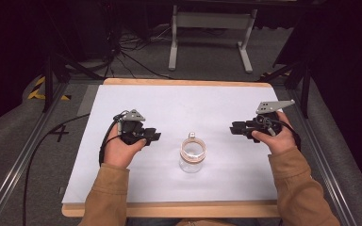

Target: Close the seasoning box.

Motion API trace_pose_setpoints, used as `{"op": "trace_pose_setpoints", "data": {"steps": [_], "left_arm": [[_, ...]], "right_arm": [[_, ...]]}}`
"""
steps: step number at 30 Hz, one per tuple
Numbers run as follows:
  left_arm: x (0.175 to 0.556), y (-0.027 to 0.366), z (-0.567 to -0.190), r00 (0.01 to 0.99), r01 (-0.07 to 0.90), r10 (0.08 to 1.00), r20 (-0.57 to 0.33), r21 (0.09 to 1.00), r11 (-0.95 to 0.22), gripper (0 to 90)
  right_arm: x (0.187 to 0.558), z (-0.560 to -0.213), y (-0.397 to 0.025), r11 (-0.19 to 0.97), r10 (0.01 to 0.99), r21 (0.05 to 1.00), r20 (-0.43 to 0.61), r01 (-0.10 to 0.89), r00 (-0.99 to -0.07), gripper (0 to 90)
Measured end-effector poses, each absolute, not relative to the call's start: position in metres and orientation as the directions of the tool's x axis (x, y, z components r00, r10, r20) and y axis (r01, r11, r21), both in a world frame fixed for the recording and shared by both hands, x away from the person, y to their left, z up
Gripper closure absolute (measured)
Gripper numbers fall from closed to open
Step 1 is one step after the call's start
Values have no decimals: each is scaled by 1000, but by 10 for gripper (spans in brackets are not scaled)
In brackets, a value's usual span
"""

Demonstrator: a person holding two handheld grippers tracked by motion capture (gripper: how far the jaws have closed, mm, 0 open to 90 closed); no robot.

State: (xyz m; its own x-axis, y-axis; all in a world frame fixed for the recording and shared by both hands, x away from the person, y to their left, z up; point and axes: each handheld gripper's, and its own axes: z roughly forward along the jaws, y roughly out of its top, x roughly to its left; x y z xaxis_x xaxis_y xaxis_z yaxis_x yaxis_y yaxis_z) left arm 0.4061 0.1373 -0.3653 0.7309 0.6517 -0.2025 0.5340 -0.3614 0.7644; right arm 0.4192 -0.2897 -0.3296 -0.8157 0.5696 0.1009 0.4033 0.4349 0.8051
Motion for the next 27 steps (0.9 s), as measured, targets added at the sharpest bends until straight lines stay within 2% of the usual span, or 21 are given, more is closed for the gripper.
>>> {"op": "trace_pose_setpoints", "data": {"steps": [7,8,10,12,17,22,27], "left_arm": [[412,144,-372,696,558,697,-176,742,-371,648],[414,145,-374,688,564,706,-171,737,-371,628],[416,145,-378,679,570,713,-174,736,-364,621],[421,149,-385,677,579,713,-183,731,-362,614],[427,154,-395,666,584,726,-171,725,-365,581],[433,160,-407,646,606,739,-191,717,-345,564],[436,162,-414,648,615,736,-193,704,-357,554]], "right_arm": [[433,-345,-307,433,622,786,93,441,-777,626],[438,-352,-313,436,643,781,77,447,-762,585],[438,-352,-313,436,643,781,77,447,-762,585],[444,-362,-320,451,664,769,51,454,-746,546],[453,-379,-331,445,681,758,58,476,-730,532],[461,-397,-337,492,682,722,28,487,-731,499],[466,-413,-339,485,692,702,56,522,-720,495]]}}
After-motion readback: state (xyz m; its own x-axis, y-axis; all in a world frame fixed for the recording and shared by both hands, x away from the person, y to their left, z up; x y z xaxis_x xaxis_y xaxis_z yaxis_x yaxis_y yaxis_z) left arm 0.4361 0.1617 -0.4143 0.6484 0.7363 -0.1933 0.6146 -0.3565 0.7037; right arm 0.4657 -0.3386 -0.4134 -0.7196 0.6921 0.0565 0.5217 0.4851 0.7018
